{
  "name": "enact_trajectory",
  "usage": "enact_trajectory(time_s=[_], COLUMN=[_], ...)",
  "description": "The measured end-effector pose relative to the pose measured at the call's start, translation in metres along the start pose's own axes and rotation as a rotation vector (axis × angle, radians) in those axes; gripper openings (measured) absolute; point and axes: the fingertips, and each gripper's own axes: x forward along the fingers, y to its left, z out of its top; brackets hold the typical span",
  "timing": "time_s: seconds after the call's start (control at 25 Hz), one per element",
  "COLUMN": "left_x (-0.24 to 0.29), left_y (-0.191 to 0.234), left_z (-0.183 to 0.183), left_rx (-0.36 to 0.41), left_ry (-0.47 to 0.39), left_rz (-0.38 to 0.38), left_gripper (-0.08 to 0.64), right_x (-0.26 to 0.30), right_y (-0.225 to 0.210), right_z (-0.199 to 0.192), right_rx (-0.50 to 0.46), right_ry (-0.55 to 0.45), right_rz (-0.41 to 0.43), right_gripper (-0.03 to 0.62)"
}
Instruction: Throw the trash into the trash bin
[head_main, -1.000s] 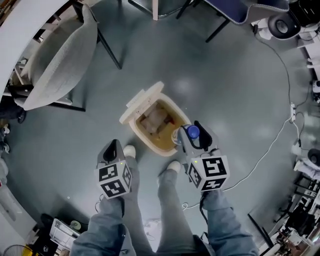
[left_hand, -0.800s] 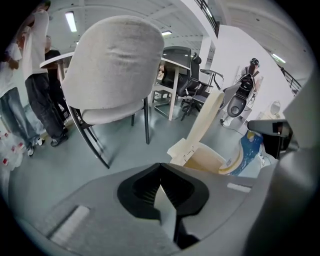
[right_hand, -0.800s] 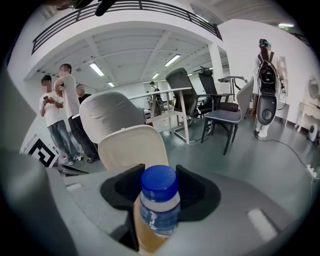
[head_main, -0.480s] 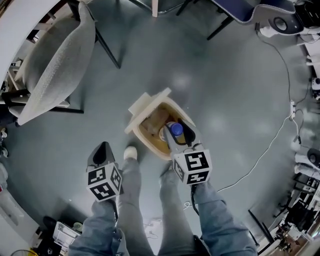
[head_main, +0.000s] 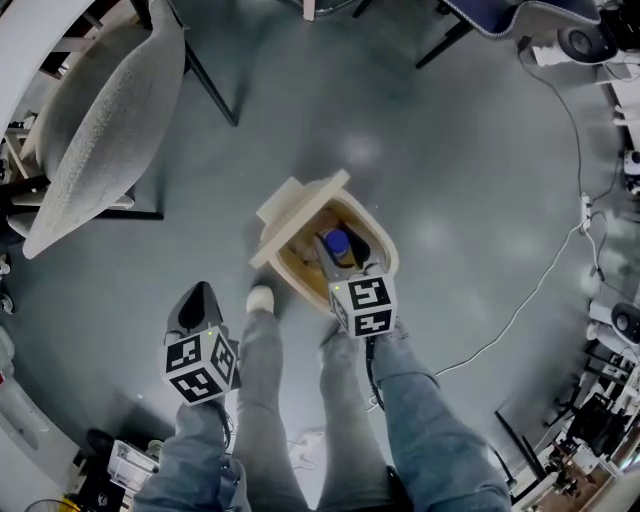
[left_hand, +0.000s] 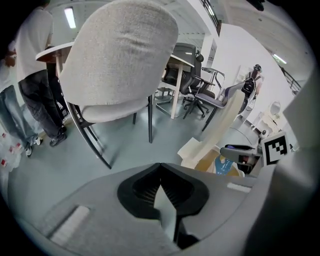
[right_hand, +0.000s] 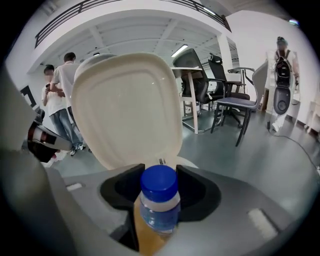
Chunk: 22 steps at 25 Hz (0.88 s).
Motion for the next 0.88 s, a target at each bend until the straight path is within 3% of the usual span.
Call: enact_trajectory(time_s=[0.24,0.88], left_x=[0.007,0.006], left_y=[0.008,0.011], left_z=[0.002,0.001], left_rx=[-0.02,-0.042], left_ry=[0.002,-0.004], left_rz=[0.0,0.01], left_gripper=[0.01,0.011], right_x=[0.017,0.001], right_y=[-0.004,-0.018], right_z=[-0.021,-0.017], right_rx=[-0.01,0.061], right_ry=[0.053,0.022], right_rz=[-0.026,-0.044], right_gripper=[0.199,0.244])
